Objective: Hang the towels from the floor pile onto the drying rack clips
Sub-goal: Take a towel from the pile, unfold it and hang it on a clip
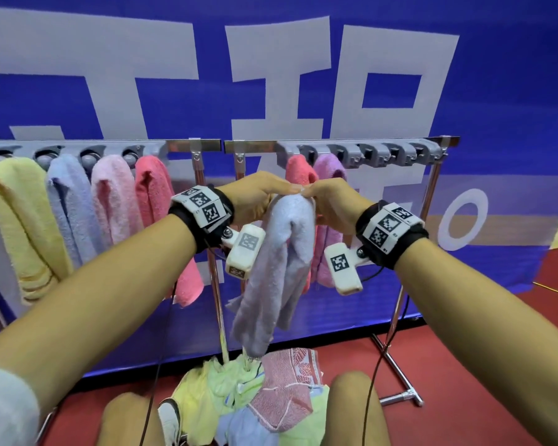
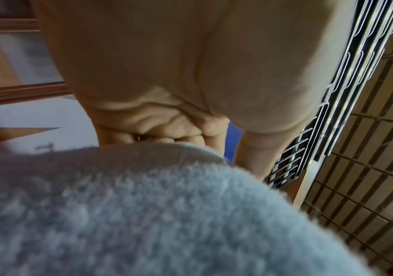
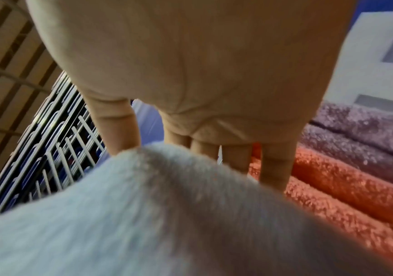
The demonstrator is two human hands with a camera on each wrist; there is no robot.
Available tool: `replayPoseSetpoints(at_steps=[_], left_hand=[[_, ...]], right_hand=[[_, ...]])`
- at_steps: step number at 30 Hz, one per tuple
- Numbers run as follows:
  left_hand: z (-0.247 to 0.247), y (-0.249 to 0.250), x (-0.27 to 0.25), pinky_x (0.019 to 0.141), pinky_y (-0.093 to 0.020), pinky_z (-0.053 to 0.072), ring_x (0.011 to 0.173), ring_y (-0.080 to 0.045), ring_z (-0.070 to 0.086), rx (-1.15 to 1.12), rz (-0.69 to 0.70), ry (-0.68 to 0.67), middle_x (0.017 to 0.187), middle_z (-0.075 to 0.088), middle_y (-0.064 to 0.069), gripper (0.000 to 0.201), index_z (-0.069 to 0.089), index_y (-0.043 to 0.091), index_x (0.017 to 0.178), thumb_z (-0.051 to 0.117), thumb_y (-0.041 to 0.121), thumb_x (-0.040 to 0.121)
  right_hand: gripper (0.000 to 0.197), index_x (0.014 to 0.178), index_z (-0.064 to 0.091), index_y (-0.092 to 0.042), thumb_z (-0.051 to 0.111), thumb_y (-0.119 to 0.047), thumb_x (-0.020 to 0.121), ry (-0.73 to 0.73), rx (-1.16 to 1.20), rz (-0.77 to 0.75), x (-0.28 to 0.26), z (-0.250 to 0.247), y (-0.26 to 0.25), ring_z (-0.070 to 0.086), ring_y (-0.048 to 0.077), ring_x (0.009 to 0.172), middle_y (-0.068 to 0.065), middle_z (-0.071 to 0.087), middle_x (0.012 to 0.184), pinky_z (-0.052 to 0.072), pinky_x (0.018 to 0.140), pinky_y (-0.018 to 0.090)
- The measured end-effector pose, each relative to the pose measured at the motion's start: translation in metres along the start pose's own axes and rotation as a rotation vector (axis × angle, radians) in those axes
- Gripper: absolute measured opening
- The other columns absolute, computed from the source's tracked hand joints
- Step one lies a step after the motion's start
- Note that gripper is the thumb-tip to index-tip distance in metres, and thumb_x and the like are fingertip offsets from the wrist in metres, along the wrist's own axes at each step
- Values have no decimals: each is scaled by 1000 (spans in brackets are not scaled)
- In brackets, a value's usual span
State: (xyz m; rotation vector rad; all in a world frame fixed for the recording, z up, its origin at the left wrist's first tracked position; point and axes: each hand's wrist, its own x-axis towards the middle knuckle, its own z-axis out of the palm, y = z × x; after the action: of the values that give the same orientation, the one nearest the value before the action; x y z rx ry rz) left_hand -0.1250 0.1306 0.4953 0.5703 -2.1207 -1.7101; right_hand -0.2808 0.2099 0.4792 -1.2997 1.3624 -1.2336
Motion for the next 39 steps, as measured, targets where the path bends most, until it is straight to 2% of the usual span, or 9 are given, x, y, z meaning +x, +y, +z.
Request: replayPoseSetpoints(at_steps=[3, 7, 12, 14, 20, 25, 30, 36, 39], left_hand=[[4, 1, 8, 49, -23, 52, 53, -14, 65, -42, -6, 10, 65, 70, -4, 23, 67, 2, 102, 50, 17, 99], [10, 1, 30, 56, -28, 51, 58, -17, 64, -57, -12, 36, 71, 69, -6, 20, 69, 3, 101, 57, 17, 94], [35, 6, 66, 62, -24, 53, 71, -16, 68, -151, 6, 76, 90, 72, -8, 29, 64, -2, 118, 50, 13, 99], [46, 8, 82, 55, -21, 51, 67, -14, 65, -149, 58, 119, 82, 69, -5, 17, 67, 4, 103, 51, 9, 99], [68, 6, 123, 42, -15, 39, 54, -6, 50, -24, 127, 281, 73, 55, -1, 19, 58, 16, 80, 57, 10, 98], [84, 2, 154, 50, -20, 36, 57, -8, 44, 77, 173, 408, 70, 52, 3, 19, 59, 22, 80, 60, 9, 94], [96, -3, 173, 82, -41, 55, 90, -19, 61, 146, 244, 445, 105, 66, -13, 23, 58, 25, 93, 61, 2, 90], [94, 6, 172, 86, -22, 53, 91, -7, 65, 344, 537, 574, 93, 67, 9, 20, 63, 17, 94, 55, 0, 87], [85, 14, 168, 82, -11, 47, 87, -1, 63, 518, 556, 604, 89, 65, 16, 18, 65, 15, 97, 58, 7, 83]], right_hand=[[17, 85, 57, -7, 41, -12, 86, -48, 169, -54, 3, -15, 4, 63, 13, 62, 1, 68, 70, 48, 61, 24], [9, 70, 44, -12, 53, -9, 71, 13, 218, -111, 3, -41, 3, 50, 11, 48, -3, 51, 54, 40, 47, 19], [19, 91, 64, -3, 51, -12, 81, 18, 181, -60, 2, -76, -2, 65, 22, 76, 11, 68, 84, 51, 74, 33], [41, 117, 62, 5, 52, -18, 83, 25, 126, 19, 3, -88, -2, 63, 31, 97, 22, 66, 111, 47, 94, 43], [53, 135, 51, 5, 55, -21, 89, 102, 122, 88, -3, -120, -5, 57, 35, 110, 29, 55, 133, 39, 107, 53], [47, 132, 51, 9, 47, -19, 94, 174, 114, 113, -2, -147, -8, 61, 33, 102, 28, 59, 127, 48, 96, 45], [31, 105, 63, 3, 46, -19, 94, 189, 96, 97, 4, -176, -9, 67, 28, 85, 17, 70, 97, 55, 79, 35], [15, 88, 62, -6, 54, -17, 92, 278, 41, 53, 23, -195, -12, 62, 25, 69, 10, 63, 77, 52, 64, 29], [13, 90, 62, -5, 57, -16, 89, 302, 25, 40, 36, -198, -14, 61, 29, 76, 14, 62, 84, 49, 74, 37]])
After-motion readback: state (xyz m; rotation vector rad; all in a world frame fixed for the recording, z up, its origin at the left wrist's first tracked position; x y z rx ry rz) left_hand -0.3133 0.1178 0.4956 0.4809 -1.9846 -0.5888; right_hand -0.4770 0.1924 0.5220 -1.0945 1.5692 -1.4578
